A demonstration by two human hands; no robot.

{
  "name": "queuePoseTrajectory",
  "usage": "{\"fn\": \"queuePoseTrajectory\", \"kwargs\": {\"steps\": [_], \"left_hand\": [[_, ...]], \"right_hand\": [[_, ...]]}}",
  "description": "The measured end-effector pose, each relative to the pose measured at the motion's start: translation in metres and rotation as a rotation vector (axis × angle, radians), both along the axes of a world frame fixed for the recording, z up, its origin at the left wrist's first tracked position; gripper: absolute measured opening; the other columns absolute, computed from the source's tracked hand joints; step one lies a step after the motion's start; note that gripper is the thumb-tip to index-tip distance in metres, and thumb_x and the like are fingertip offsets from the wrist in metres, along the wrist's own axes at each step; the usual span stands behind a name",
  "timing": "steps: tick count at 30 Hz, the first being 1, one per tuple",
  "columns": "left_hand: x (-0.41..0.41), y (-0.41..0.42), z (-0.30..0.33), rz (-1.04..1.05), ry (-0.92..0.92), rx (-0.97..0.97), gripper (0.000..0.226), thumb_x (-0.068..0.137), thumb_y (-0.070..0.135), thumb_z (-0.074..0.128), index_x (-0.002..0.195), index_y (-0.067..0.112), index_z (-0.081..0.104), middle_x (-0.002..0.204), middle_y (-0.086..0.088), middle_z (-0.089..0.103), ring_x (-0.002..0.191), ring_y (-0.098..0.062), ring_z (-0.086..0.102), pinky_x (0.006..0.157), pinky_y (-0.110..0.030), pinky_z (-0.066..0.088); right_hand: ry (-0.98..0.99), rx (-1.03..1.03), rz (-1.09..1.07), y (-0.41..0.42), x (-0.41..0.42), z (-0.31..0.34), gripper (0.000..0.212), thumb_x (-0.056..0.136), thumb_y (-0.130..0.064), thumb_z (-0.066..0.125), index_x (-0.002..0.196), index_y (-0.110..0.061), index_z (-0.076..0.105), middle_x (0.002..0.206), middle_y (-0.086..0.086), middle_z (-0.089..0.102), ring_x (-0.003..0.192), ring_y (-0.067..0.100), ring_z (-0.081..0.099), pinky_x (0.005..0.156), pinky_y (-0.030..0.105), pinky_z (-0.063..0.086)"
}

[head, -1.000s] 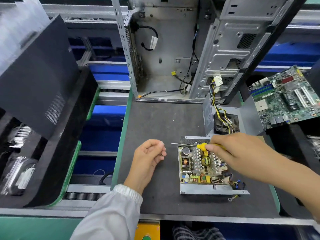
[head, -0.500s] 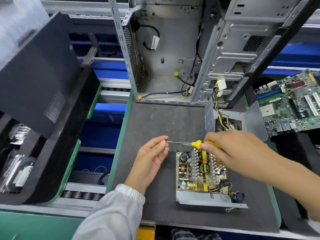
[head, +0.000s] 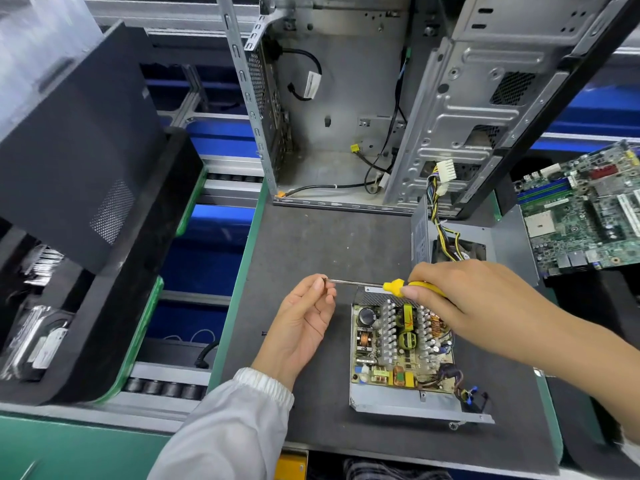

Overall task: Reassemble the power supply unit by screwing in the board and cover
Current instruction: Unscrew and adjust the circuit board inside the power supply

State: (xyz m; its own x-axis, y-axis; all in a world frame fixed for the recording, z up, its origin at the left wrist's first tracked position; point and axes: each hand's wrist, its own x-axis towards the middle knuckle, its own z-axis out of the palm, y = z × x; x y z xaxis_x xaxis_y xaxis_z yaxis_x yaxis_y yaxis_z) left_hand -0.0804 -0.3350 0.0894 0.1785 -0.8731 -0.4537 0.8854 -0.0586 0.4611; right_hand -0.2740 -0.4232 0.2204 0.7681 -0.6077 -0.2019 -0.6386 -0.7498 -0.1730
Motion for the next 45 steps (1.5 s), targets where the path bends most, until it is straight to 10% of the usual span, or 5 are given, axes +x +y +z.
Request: {"fn": "queuePoseTrajectory", "kwargs": {"steps": [8, 13, 23, 32, 45], "left_hand": [[-0.012, -0.008, 0.008, 0.075, 0.3, 0.019, 0.007, 0.073, 0.006, 0.072, 0.079, 0.003, 0.074, 0.083, -0.007, 0.064, 0.07, -0.013, 0.067, 0.06, -0.018, 0.057], [-0.018, -0.011, 0.014, 0.088, 0.423, -0.042, 0.051, 0.038, -0.007, 0.095, 0.084, -0.003, 0.073, 0.083, -0.01, 0.066, 0.07, -0.017, 0.069, 0.057, -0.021, 0.058], [-0.026, -0.015, 0.022, 0.15, 0.599, -0.108, 0.048, 0.042, -0.014, 0.091, 0.085, -0.005, 0.072, 0.08, -0.013, 0.068, 0.069, -0.021, 0.07, 0.056, -0.024, 0.059], [-0.036, -0.023, 0.027, 0.302, 0.402, 0.046, 0.014, 0.078, 0.007, 0.061, 0.09, 0.001, 0.065, 0.081, -0.009, 0.068, 0.07, -0.014, 0.07, 0.06, -0.02, 0.058], [-0.028, -0.02, 0.03, 0.265, 0.369, -0.015, 0.027, 0.081, 0.015, 0.061, 0.103, 0.001, 0.066, 0.095, -0.011, 0.07, 0.08, -0.013, 0.07, 0.065, -0.019, 0.058]], "right_hand": [[-0.019, -0.005, 0.004, -0.002, -0.002, -0.002, 0.058, 0.082, -0.062, 0.003, 0.1, -0.033, 0.049, 0.082, -0.012, 0.057, 0.076, 0.011, 0.055, 0.063, 0.03, 0.043], [-0.052, -0.02, -0.003, -0.003, -0.004, -0.006, 0.064, 0.078, -0.063, -0.003, 0.099, -0.032, 0.048, 0.079, -0.012, 0.055, 0.075, 0.01, 0.055, 0.064, 0.031, 0.045], [-0.058, 0.024, -0.029, -0.005, -0.002, -0.008, 0.057, 0.082, -0.062, 0.003, 0.098, -0.03, 0.048, 0.076, -0.011, 0.054, 0.072, 0.012, 0.054, 0.065, 0.035, 0.046], [-0.097, 0.0, 0.002, -0.009, 0.004, -0.003, 0.046, 0.087, -0.058, 0.02, 0.103, -0.03, 0.052, 0.087, -0.013, 0.056, 0.079, 0.015, 0.057, 0.062, 0.033, 0.042], [-0.174, 0.075, -0.038, -0.008, 0.011, -0.003, 0.047, 0.087, -0.057, 0.022, 0.1, -0.026, 0.055, 0.08, -0.011, 0.054, 0.074, 0.013, 0.053, 0.066, 0.039, 0.047]]}}
